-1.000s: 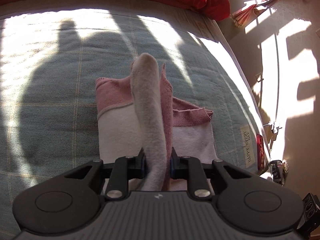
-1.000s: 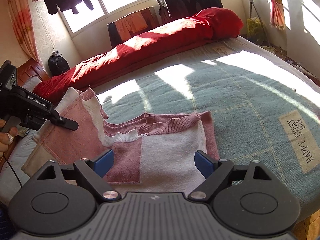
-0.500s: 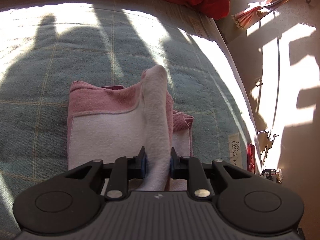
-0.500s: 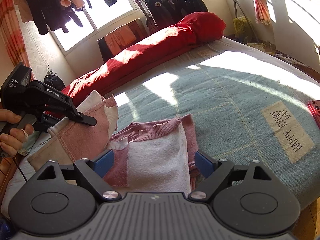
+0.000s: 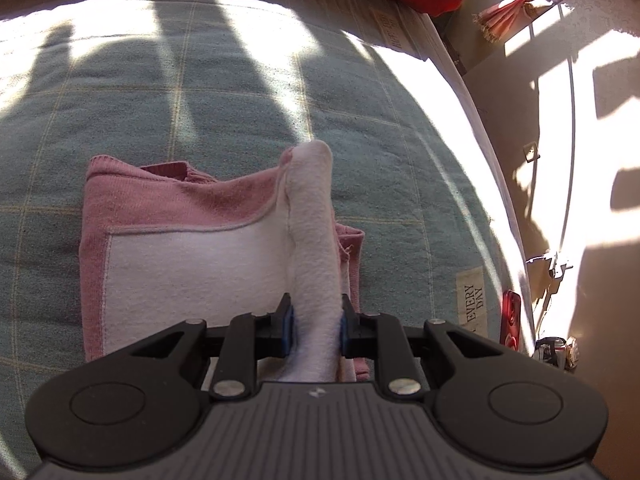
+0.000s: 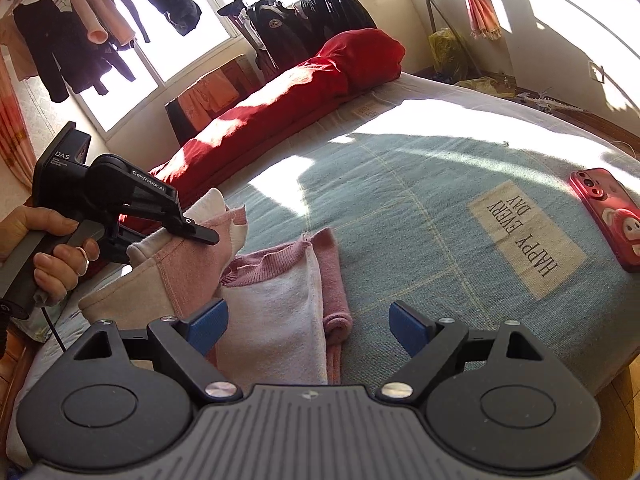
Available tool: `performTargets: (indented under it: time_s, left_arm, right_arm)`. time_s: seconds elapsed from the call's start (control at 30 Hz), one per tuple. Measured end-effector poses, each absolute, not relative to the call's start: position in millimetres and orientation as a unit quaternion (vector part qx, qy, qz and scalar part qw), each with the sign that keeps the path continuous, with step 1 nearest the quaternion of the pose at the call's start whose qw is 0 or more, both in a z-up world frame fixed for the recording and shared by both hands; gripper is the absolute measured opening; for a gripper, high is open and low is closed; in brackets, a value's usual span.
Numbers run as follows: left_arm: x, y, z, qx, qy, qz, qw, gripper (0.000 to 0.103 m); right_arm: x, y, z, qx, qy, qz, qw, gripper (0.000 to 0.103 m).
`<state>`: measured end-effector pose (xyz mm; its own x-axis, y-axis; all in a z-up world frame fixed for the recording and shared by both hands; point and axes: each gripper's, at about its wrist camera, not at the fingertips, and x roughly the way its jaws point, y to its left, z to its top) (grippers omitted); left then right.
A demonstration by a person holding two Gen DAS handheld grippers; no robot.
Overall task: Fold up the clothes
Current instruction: 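Lift the white edge with the left gripper and fold it over, then lay the folded edge down and open the left gripper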
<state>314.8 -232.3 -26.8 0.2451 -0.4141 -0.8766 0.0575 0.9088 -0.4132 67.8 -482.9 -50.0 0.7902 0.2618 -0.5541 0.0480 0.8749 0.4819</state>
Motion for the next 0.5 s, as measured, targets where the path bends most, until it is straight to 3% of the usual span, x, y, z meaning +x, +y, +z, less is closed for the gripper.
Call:
performTargets:
  time_s: [0.5]
  left_arm:
    - [313,-286,-72,-0.112,0.623,-0.159,0.758,0.017]
  right_arm:
    - [68,-499,-65,0.256,0.33,0.044,0.908,0.09]
